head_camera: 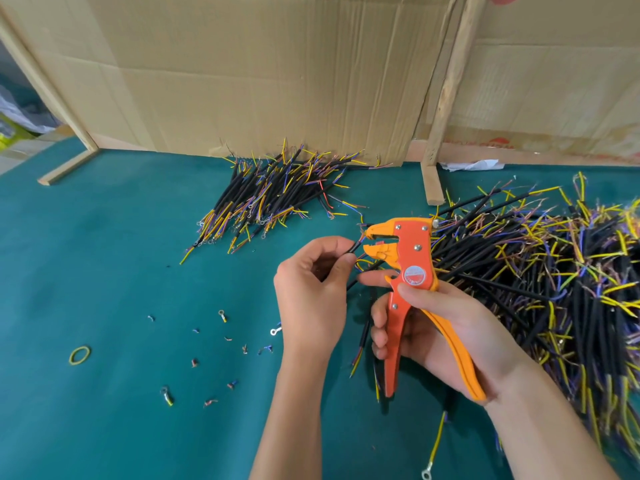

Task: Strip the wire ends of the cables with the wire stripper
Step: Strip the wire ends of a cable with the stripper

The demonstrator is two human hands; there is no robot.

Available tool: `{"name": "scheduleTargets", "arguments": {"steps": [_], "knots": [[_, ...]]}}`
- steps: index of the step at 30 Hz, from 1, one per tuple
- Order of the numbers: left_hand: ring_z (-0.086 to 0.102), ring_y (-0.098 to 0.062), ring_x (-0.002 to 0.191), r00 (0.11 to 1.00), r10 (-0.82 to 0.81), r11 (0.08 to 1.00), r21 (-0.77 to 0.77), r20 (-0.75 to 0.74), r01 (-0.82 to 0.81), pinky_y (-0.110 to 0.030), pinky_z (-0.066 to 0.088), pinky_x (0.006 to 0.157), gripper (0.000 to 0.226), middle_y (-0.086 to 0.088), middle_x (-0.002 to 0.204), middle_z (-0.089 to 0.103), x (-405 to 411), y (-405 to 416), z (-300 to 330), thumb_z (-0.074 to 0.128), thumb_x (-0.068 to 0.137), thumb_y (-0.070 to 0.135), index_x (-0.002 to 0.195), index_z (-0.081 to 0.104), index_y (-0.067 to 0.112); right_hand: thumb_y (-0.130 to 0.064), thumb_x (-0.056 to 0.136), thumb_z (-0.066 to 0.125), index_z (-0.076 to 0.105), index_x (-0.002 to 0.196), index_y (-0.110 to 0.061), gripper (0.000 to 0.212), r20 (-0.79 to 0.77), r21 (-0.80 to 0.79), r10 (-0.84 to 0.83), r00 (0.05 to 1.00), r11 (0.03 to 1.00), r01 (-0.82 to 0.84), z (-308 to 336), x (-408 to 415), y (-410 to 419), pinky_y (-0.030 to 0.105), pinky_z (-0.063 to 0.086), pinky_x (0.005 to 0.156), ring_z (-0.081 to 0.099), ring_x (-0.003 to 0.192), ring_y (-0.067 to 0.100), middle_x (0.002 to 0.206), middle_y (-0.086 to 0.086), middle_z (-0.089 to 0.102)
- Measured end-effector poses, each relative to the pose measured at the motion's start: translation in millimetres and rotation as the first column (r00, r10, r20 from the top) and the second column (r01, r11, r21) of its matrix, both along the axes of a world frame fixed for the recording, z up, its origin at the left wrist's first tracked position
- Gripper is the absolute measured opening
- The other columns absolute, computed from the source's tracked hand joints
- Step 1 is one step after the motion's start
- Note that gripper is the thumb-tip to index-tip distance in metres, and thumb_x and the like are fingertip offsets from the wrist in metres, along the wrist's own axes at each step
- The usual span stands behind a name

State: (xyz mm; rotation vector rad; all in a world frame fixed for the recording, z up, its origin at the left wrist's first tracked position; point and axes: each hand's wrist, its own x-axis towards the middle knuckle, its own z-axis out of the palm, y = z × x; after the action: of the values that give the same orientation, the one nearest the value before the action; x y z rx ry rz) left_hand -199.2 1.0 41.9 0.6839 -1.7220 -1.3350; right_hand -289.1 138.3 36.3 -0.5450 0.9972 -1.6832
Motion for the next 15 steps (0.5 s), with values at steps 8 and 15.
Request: {"name": "scheduleTargets", "arguments": {"steps": [8, 15], "knots": [[0.071, -0.006, 0.075, 0.999, -0.009, 1.0, -0.012, 0.039, 0.01, -0.018, 0.054, 0.073, 0.015, 0.009, 0.079, 0.075, -0.4, 2.8, 1.4, 0.071, 0.087, 0.001, 0.088, 0.076, 0.015, -0.037, 0.086, 0.079, 0.065, 0.129, -0.002, 0.057, -0.012, -0.003, -0.026, 1.0, 1.0, 0.026, -3.0, -1.1, -2.2, 0.047, 0.053, 0.066, 0.062, 0.07, 0.035, 0.084, 0.021, 0.063], [0.071, -0.006, 0.072, 0.999, 0.023, 1.0, 0.015, 0.047, -0.024, -0.023, 0.056, 0.072, 0.019, 0.011, 0.076, 0.074, -0.6, 4.7, 1.8, 0.072, 0.087, 0.003, 0.085, 0.076, 0.022, -0.038, 0.084, 0.08, 0.066, 0.127, -0.002, 0.057, -0.019, -0.004, -0.037, 0.999, 0.999, 0.037, -3.0, 0.8, -3.4, 0.047, 0.054, 0.066, 0.063, 0.071, 0.035, 0.083, 0.02, 0.063]]}}
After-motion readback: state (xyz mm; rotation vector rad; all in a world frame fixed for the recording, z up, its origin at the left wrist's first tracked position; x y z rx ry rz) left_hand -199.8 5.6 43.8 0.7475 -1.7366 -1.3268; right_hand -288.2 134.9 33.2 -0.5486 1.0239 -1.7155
